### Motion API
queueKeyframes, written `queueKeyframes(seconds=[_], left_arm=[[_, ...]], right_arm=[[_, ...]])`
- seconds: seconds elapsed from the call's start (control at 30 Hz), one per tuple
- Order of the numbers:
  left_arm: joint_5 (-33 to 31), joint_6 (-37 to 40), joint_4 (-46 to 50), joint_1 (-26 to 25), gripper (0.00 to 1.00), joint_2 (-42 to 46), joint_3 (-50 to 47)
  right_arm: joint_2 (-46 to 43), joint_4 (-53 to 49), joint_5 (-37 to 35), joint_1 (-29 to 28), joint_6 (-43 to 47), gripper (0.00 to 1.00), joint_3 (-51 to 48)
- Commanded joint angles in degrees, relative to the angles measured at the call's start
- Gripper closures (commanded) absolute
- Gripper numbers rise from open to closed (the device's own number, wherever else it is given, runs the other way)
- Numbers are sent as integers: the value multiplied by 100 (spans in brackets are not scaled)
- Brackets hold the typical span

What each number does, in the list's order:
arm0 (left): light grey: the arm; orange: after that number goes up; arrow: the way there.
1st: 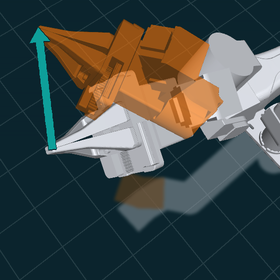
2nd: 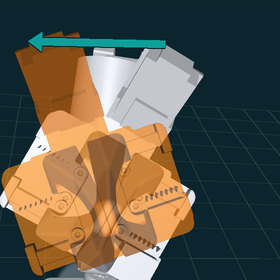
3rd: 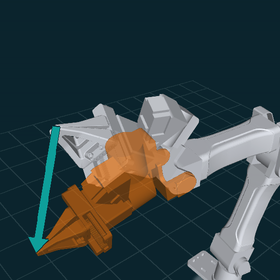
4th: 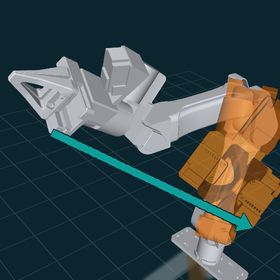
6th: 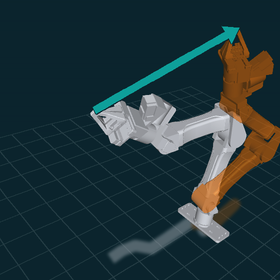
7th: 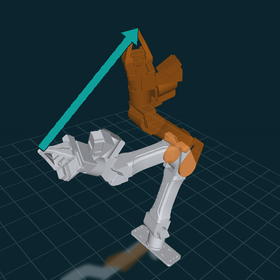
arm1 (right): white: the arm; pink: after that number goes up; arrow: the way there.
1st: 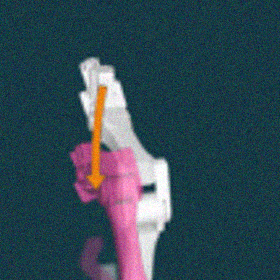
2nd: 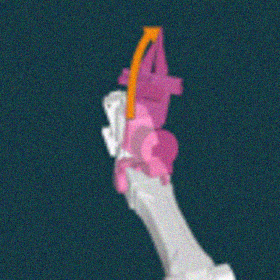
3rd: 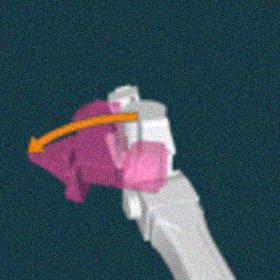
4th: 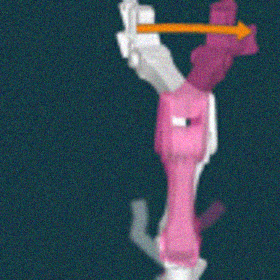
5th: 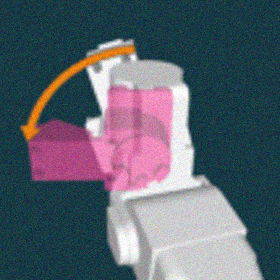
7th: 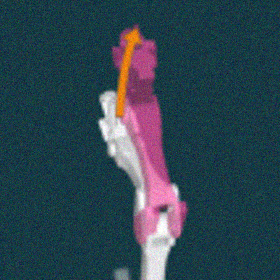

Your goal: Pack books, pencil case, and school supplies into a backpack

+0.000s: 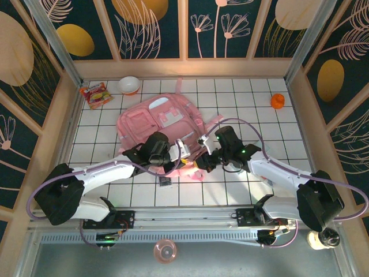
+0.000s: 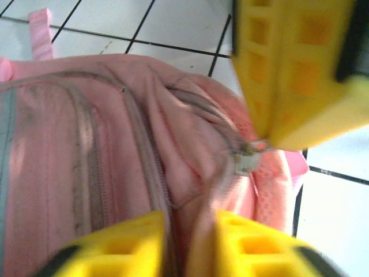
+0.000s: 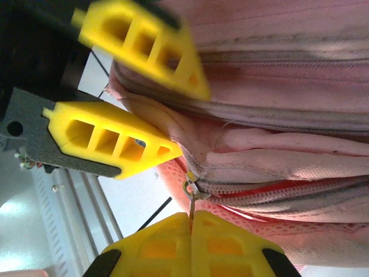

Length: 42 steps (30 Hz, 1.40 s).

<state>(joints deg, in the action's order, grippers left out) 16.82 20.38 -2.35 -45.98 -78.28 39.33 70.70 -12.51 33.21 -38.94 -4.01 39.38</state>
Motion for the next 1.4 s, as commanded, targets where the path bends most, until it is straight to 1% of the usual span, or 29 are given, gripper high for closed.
queueKeyframes(seconds=[0.0,0.03,0.07,0.17,0.27,0.33,0.53,0.63,0.7,0.73,0.77,0.8,0.83,0.87,1.0,1.07,1.13,1.23,1.37], left_arm=[[-603,177,113,125,94,204,-126],[-499,169,83,129,99,351,-182],[-375,153,17,131,100,490,-257],[-83,24,-209,125,100,814,-444],[29,-115,-284,127,100,919,-470],[79,-168,-284,129,100,937,-431],[137,-251,-334,125,100,1036,-358],[146,-292,-375,124,100,1112,-344],[146,-320,-389,124,100,1157,-353],[140,-333,-389,129,100,1165,-356],[125,-341,-379,129,100,1175,-365],[97,-339,-367,125,100,1183,-373],[49,-341,-350,124,100,1199,-395],[-8,-342,-333,124,100,1209,-411],[-359,-216,-235,193,100,1355,-637],[-494,-99,-82,250,100,1473,-724],[-744,60,199,282,100,1618,-751],[-1130,397,531,302,100,1801,-767],[-1560,873,715,341,100,1794,-722]], right_arm=[[100,-437,-666,25,60,100,281],[192,-485,-952,22,101,100,281],[297,-491,-1065,24,146,100,278],[544,-247,-829,-88,211,100,305],[593,138,-748,-368,306,100,265],[579,361,-772,-446,300,100,199],[646,593,-833,-457,296,83,13],[717,618,-913,-500,304,78,-35],[735,619,-1035,-527,296,78,-44],[733,604,-1096,-529,296,79,-42],[720,593,-1118,-527,304,82,-36],[685,577,-1183,-530,312,88,-37],[627,564,-1255,-521,321,97,-46],[572,544,-1296,-490,315,100,-51],[233,349,-1216,5,269,100,-169],[87,217,-1203,307,294,100,-249],[4,96,-1205,468,365,100,-290],[12,187,-925,432,325,100,-286],[24,290,-854,67,18,100,-268]])
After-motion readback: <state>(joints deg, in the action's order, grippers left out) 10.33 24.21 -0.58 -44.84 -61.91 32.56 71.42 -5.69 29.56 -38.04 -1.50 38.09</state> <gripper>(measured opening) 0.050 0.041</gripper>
